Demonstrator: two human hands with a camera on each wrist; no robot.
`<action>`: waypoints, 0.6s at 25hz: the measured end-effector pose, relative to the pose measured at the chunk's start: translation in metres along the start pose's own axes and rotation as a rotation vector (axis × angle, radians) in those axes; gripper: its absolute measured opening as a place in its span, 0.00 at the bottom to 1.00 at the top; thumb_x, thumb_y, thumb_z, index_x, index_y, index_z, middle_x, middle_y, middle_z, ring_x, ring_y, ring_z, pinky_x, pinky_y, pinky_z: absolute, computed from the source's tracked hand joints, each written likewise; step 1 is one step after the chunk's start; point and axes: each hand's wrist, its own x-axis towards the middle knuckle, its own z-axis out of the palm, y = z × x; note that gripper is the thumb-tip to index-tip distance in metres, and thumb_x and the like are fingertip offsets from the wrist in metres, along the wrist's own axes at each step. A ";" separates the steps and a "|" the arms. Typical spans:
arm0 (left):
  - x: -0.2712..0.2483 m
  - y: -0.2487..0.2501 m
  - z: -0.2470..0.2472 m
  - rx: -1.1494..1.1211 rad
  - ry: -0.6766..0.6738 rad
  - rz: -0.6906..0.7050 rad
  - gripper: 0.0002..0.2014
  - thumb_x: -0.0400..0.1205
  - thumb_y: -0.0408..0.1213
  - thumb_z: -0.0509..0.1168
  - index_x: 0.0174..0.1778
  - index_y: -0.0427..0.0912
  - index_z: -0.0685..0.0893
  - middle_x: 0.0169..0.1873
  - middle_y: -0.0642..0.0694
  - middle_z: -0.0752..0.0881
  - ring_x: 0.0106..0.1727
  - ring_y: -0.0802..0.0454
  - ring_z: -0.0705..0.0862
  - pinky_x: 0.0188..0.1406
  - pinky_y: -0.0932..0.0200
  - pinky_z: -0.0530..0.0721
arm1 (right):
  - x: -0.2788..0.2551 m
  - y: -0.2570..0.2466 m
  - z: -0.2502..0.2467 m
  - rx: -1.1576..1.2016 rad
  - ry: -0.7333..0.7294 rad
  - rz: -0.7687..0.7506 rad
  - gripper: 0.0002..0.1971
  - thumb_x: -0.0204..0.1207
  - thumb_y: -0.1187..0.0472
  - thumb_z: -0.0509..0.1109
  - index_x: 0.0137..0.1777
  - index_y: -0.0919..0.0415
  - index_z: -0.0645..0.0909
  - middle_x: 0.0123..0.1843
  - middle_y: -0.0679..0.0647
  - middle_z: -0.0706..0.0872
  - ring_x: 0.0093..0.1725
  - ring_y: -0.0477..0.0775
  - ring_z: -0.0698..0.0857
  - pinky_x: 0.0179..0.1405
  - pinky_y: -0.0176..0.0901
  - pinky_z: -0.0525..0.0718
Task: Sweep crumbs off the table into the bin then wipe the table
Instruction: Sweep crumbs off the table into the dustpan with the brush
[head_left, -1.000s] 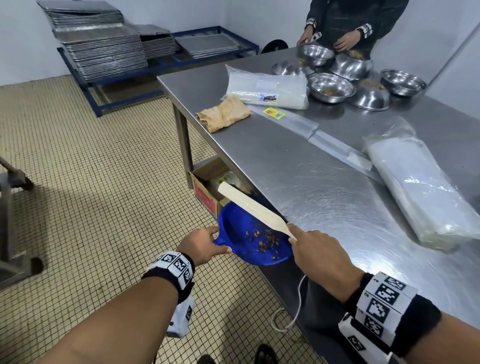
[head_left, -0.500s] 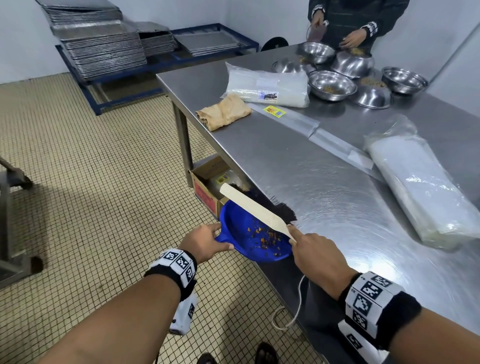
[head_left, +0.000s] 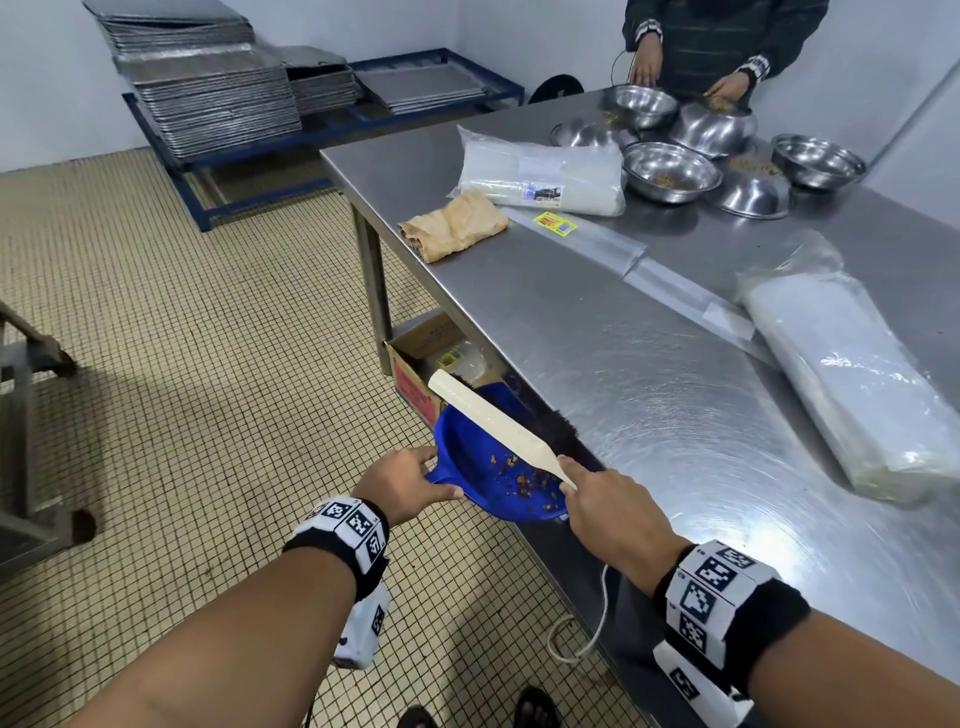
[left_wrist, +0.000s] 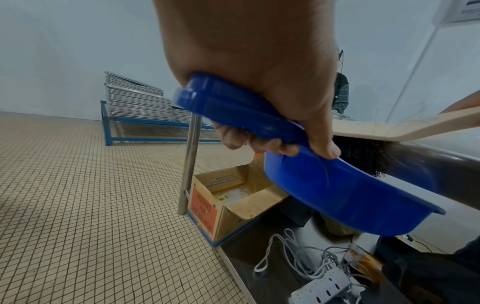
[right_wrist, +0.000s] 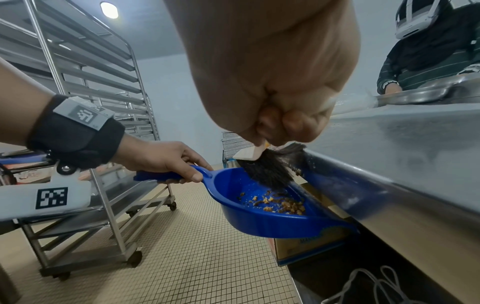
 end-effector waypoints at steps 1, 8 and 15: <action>0.000 -0.001 0.000 0.000 -0.004 0.001 0.36 0.73 0.58 0.74 0.77 0.51 0.74 0.42 0.54 0.84 0.43 0.57 0.83 0.42 0.62 0.76 | 0.000 0.000 0.000 0.010 0.001 -0.003 0.24 0.87 0.55 0.50 0.82 0.53 0.60 0.55 0.59 0.86 0.53 0.62 0.83 0.44 0.48 0.74; 0.001 -0.003 0.003 0.001 -0.011 -0.008 0.36 0.72 0.58 0.75 0.75 0.53 0.76 0.43 0.49 0.87 0.48 0.52 0.86 0.50 0.56 0.83 | 0.003 -0.005 -0.003 0.052 0.101 -0.062 0.24 0.87 0.53 0.49 0.83 0.49 0.57 0.52 0.59 0.87 0.51 0.62 0.83 0.48 0.52 0.78; 0.009 -0.006 0.007 0.030 -0.023 0.008 0.35 0.72 0.61 0.74 0.74 0.55 0.76 0.32 0.54 0.85 0.39 0.59 0.84 0.38 0.60 0.77 | 0.011 0.011 0.005 -0.095 0.076 0.007 0.25 0.87 0.55 0.49 0.84 0.52 0.53 0.50 0.56 0.85 0.46 0.60 0.85 0.41 0.49 0.77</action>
